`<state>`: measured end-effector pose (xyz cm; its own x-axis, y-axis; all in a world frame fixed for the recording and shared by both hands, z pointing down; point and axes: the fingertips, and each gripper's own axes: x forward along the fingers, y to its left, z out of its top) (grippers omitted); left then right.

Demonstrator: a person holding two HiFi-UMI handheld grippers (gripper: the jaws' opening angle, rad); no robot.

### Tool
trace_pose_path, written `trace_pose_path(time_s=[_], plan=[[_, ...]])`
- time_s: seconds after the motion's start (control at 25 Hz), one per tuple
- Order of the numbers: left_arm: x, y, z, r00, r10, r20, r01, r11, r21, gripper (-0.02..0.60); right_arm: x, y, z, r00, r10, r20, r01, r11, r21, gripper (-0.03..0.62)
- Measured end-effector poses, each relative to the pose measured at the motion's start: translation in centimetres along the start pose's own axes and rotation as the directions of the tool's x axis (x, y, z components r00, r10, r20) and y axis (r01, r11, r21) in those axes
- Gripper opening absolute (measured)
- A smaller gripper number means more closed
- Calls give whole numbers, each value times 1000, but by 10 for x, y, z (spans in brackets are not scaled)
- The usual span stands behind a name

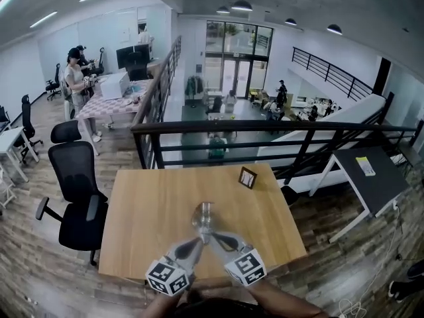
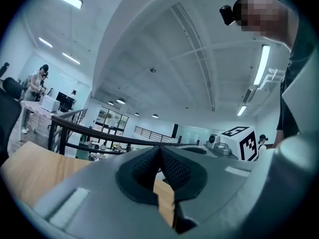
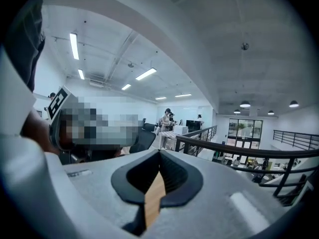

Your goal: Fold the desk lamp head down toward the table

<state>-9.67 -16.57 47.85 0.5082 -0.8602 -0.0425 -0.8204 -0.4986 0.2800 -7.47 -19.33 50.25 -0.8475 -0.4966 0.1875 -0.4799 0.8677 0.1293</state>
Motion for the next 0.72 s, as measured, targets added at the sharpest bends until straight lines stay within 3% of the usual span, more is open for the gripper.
trace_pose_path(time_s=[0.48,0.72], plan=[[-19,-145,-69,998,63,-17,-63,998,-2,2,-154,41,-53,997,63,43,-67,995,76,2],[-33,-188,-80,996,88,-17,-88,996,16,2,-198,58,-57,995,85,61,-90,992,87,2]])
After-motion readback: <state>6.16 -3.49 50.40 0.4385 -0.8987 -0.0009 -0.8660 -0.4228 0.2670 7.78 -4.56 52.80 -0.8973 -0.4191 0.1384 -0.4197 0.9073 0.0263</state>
